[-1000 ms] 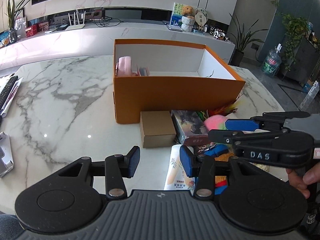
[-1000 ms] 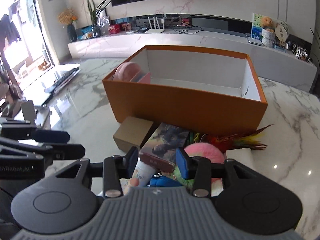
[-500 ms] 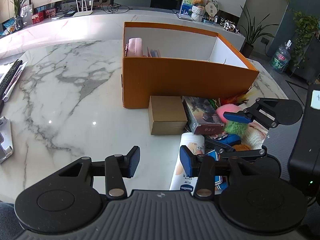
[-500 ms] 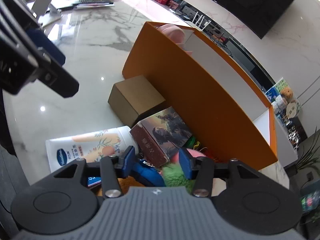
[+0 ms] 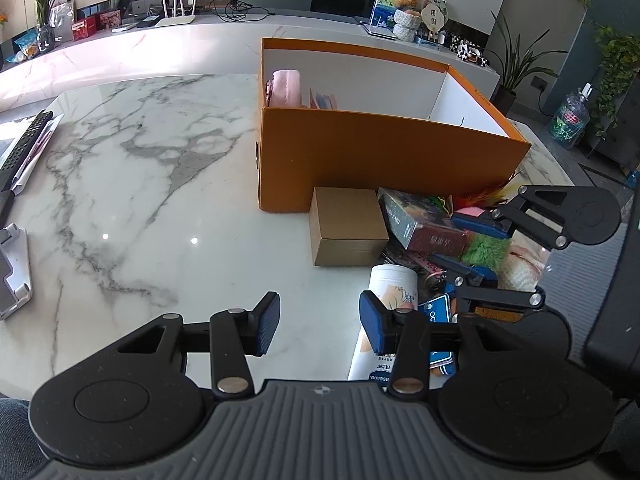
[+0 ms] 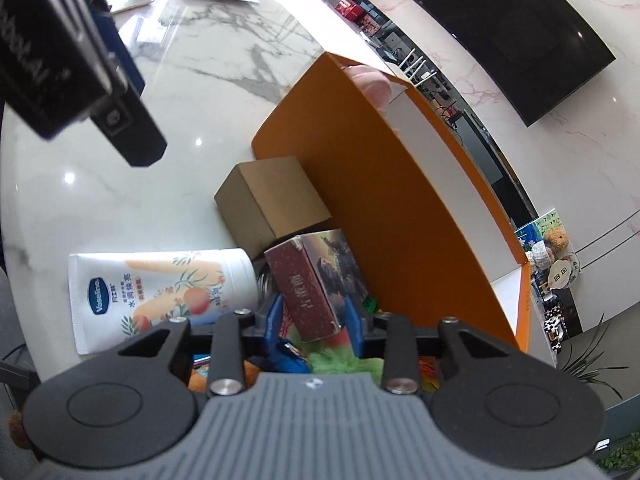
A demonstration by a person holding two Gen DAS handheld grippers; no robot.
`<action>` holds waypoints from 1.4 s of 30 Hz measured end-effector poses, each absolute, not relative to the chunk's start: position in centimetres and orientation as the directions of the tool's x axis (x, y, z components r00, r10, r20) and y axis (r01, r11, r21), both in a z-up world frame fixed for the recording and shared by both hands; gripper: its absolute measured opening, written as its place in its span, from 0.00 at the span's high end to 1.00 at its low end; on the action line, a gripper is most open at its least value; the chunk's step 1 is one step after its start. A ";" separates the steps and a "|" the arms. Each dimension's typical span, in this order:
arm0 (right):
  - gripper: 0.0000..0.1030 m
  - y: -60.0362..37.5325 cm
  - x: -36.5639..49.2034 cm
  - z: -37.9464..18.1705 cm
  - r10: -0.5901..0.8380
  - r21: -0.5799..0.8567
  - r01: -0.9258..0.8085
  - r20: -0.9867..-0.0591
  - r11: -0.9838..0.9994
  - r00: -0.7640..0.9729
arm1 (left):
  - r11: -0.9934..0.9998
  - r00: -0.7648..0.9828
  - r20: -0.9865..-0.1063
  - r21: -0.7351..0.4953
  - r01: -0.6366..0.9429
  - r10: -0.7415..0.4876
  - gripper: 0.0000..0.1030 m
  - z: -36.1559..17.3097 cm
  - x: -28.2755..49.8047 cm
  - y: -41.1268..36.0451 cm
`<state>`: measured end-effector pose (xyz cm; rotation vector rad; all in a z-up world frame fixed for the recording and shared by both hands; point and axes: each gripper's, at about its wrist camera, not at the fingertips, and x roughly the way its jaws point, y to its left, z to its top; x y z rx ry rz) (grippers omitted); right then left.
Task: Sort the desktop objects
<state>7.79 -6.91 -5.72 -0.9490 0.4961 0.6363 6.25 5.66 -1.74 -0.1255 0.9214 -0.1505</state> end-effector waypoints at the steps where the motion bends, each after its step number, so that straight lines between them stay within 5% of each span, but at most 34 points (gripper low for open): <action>1: 0.68 -7.1 7.8 -5.0 0.290 -0.567 -0.687 -0.635 0.454 0.716 | 0.982 0.596 -0.782 -0.172 0.076 -0.183 0.50 -1.7 6.2 5.7; 10: 0.73 -9.8 12.8 -0.3 0.380 -0.204 -0.656 -0.677 0.727 0.631 | 0.979 0.595 -0.778 -0.186 0.087 -0.201 0.50 -1.7 6.4 5.8; 17: 0.74 -9.9 14.6 -1.8 0.402 -0.087 -0.646 -0.718 0.759 0.569 | 0.964 0.525 -0.810 -0.190 0.189 -0.262 0.47 -2.9 6.3 4.0; 26: 0.76 -12.7 14.1 0.4 0.488 0.091 -0.573 -0.643 0.814 0.591 | 0.937 0.414 -0.852 -0.223 0.268 -0.321 0.35 -5.2 5.3 2.0; 38: 0.76 -15.5 10.7 2.2 0.513 0.123 -0.563 -0.601 0.817 0.613 | 0.945 0.417 -0.867 -0.160 0.285 -0.272 0.23 -7.7 5.6 -0.2; 40: 0.76 -15.9 10.4 1.9 0.507 0.126 -0.554 -0.603 0.823 0.616 | 0.943 0.429 -0.865 -0.132 0.306 -0.260 0.23 -7.7 5.5 -0.8; 42: 0.76 -16.1 10.2 1.8 0.510 0.133 -0.550 -0.597 0.824 0.620 | 0.943 0.444 -0.862 -0.105 0.316 -0.245 0.42 -7.6 5.3 -1.2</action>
